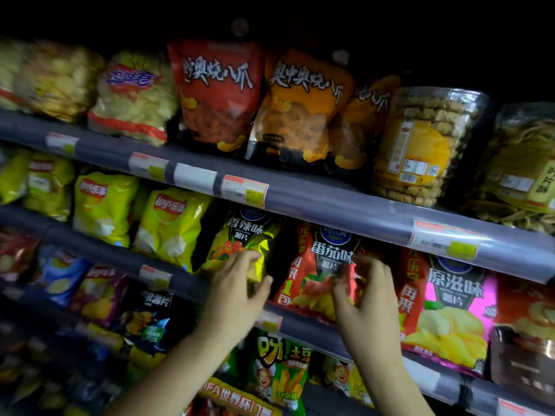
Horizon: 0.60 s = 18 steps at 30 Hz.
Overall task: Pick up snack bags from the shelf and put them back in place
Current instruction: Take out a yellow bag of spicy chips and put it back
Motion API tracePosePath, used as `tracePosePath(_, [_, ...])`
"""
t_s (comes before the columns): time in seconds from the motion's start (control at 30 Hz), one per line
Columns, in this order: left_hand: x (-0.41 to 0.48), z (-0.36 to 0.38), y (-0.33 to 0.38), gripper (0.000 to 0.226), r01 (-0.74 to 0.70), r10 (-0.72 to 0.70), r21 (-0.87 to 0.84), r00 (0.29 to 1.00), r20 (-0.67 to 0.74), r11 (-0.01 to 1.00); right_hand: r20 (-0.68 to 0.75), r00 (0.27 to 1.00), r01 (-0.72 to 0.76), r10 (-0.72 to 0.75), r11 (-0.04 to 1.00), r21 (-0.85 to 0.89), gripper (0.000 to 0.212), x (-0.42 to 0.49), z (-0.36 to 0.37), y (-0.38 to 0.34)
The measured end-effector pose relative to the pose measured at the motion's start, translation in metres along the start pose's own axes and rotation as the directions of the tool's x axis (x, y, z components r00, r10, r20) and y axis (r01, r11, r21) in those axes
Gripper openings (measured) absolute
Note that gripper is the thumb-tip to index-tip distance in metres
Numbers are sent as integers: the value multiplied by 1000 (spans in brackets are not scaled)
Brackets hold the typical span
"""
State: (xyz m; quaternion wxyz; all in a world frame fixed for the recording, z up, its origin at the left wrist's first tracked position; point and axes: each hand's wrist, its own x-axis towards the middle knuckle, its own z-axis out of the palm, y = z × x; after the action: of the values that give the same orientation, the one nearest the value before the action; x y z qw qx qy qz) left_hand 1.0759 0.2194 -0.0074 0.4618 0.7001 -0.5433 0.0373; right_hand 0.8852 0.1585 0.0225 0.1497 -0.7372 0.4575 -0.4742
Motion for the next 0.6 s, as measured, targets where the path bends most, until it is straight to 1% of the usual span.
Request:
tracePosePath(0.07, [8,-15,-20,40,67,-64,27,994,-84,997,90,995,33,-40,996,79,34,-2,9,-15])
tracePosePath(0.13, [20,-23,-36,51,150,-142,64,984,-109,987,206,974,75,-96,992,106,36,-3,28,-33])
tracePosePath(0.2, [33,-25,-46,64,229,-225,87,973,-51,969,289,950,94,-114,992,85,48,1,56,-49])
tracePosePath(0.23, [40,-24,-51,68,269,-269,81,963,-9,960,320,943,69,-88,995,70,55,5,72,-56])
tracePosePath(0.3, [53,-18,-62,67,327,-329,40,942,66,944,388,920,-82,54,995,56,67,15,100,-70])
tracePosePath(0.37, [63,-14,-71,54,348,-344,-19,932,117,937,450,863,-277,228,960,44,75,26,120,-78])
tracePosePath(0.4, [68,-14,-76,48,345,-336,-45,932,139,938,463,838,-343,288,939,38,75,30,127,-79])
tracePosePath(0.47, [73,-17,-83,42,311,-293,-90,941,171,946,436,832,-400,344,916,40,70,34,133,-81])
tracePosePath(0.5, [75,-20,-85,41,284,-261,-117,949,178,952,403,843,-408,356,912,48,64,34,134,-82])
tracePosePath(0.57, [77,-32,-83,38,212,-179,-188,968,178,959,326,872,-414,366,906,91,44,33,132,-84])
tracePosePath(0.6, [78,-39,-82,35,177,-138,-231,975,176,957,285,886,-413,367,903,122,38,32,131,-85])
